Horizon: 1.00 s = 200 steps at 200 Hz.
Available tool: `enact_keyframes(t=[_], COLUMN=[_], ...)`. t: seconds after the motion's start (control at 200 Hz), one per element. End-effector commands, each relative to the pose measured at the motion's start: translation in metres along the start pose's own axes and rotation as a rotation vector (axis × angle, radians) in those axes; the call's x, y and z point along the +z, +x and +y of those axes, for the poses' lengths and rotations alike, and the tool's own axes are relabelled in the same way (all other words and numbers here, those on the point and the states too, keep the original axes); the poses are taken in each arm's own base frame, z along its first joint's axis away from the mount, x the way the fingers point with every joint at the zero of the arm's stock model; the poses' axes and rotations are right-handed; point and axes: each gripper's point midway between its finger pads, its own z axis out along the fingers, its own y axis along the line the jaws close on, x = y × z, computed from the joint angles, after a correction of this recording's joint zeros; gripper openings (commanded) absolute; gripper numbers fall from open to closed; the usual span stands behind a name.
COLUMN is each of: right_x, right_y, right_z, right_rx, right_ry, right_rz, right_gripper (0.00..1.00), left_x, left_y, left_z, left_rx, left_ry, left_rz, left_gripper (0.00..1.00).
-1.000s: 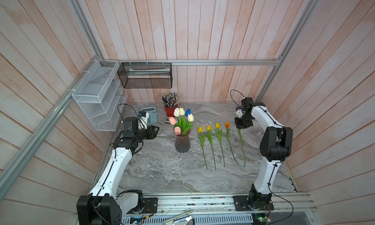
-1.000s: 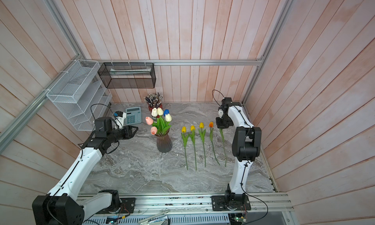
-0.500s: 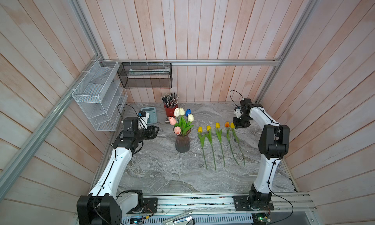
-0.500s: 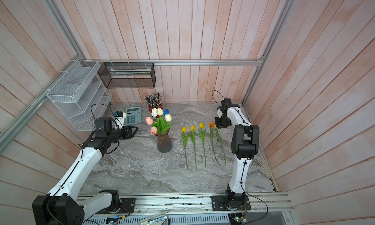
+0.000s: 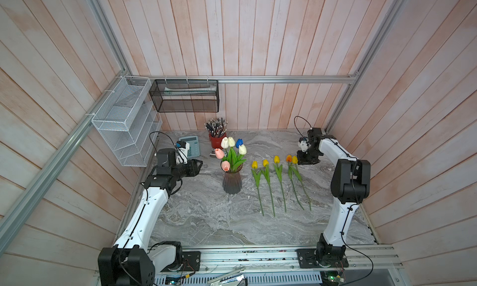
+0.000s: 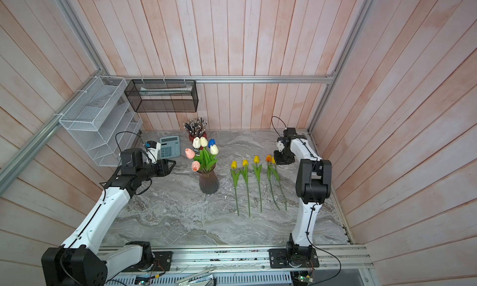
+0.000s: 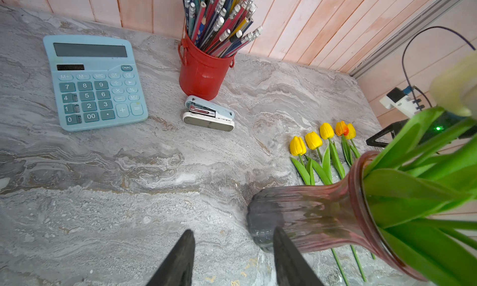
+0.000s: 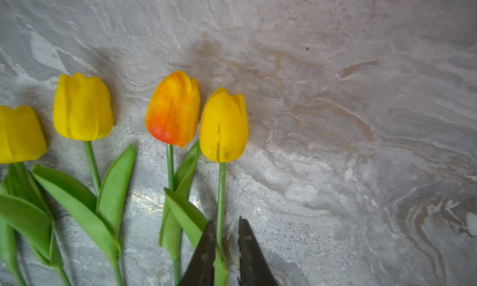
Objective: Pick out yellow flowers from the vase
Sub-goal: Place the flower at the center of the board, then reset both arms
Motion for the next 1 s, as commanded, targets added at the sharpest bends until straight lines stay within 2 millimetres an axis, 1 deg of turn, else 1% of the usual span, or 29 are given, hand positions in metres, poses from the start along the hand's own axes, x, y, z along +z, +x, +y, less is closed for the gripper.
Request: enact_keyframes(t=[0.0, 0.08, 0.17, 0.215, 0.235, 0.275, 0.355, 0.4, 0.43, 0.475, 0.5, 0.57, 0.58, 0.6, 0.615, 0.64, 0.685, 0.725, 0.8, 0.86, 0.93, 0.995], right_x=[-0.034, -0.047, -0.066, -0.076, -0.079, -0.092, -0.108, -0.117, -0.121, -0.126, -0.13, -0.139, -0.139, -0.146, -0.145, -0.153, -0.156, -0.164, -0.17, -0.168, -0.155, -0.139], right_y=[-0.024, -0.032, -0.04, -0.044, -0.045, -0.048, -0.05, -0.051, -0.05, -0.049, -0.048, -0.044, -0.043, -0.043, -0.041, -0.041, -0.032, -0.028, -0.015, -0.004, 0.006, 0.014], right_z=[0.008, 0.008, 0.007, 0.006, 0.006, 0.008, 0.008, 0.008, 0.008, 0.007, 0.006, 0.002, 0.002, 0.001, 0.0, -0.002, -0.007, -0.011, -0.017, -0.021, -0.027, -0.031], right_rx=[0.018, 0.028, 0.029, 0.019, 0.012, -0.001, -0.018, -0.033, -0.043, -0.049, -0.05, -0.054, -0.054, -0.052, -0.049, -0.047, -0.026, -0.01, -0.007, -0.005, 0.013, 0.033], right_ry=[-0.062, -0.076, -0.077, -0.075, -0.074, -0.073, -0.063, -0.051, -0.041, -0.022, -0.011, 0.024, 0.027, 0.04, 0.046, 0.064, 0.097, 0.124, 0.177, 0.205, 0.228, 0.234], right_rz=[-0.155, -0.224, -0.307, -0.354, -0.375, -0.429, -0.521, -0.567, -0.594, -0.634, -0.659, -0.736, -0.744, -0.781, -0.793, -0.841, -0.896, -0.975, -1.085, -1.141, -1.147, -1.112], right_gripper=[0.26, 0.31, 0.43, 0.48, 0.5, 0.54, 0.63, 0.7, 0.77, 0.83, 0.87, 0.98, 0.98, 0.98, 0.98, 0.99, 0.98, 0.98, 0.99, 0.98, 0.99, 0.98], left_x=[0.001, -0.001, -0.004, -0.006, -0.006, -0.008, -0.011, -0.012, -0.012, -0.014, -0.014, -0.019, -0.019, -0.021, -0.022, -0.024, -0.027, -0.029, -0.025, -0.02, -0.014, -0.009], left_y=[-0.008, -0.01, -0.015, -0.018, -0.019, -0.022, -0.028, -0.031, -0.034, -0.036, -0.038, -0.041, -0.041, -0.041, -0.04, -0.038, -0.037, -0.034, -0.023, -0.016, -0.009, -0.003], left_z=[0.012, 0.02, 0.027, 0.03, 0.031, 0.032, 0.041, 0.047, 0.053, 0.061, 0.067, 0.08, 0.081, 0.085, 0.088, 0.092, 0.099, 0.105, 0.116, 0.126, 0.133, 0.137], left_rx=[-0.014, -0.027, -0.046, -0.056, -0.056, -0.046, -0.026, -0.013, -0.009, -0.003, 0.001, 0.007, 0.007, 0.009, 0.011, 0.011, 0.019, 0.026, 0.05, 0.069, 0.077, 0.083], left_ry=[-0.049, -0.09, -0.125, -0.143, -0.144, -0.151, -0.202, -0.235, -0.262, -0.306, -0.331, -0.391, -0.399, -0.416, -0.428, -0.448, -0.482, -0.508, -0.551, -0.585, -0.606, -0.608], left_rz=[-0.031, -0.05, -0.092, -0.119, -0.13, -0.152, -0.193, -0.214, -0.237, -0.263, -0.287, -0.36, -0.371, -0.393, -0.41, -0.434, -0.483, -0.515, -0.53, -0.526, -0.531, -0.545], left_gripper=[0.52, 0.54, 0.59, 0.64, 0.68, 0.72, 0.81, 0.87, 0.9, 0.93, 0.99, 1.0, 1.0, 1.0, 1.0, 1.0, 1.0, 1.0, 1.0, 1.0, 1.0, 1.0])
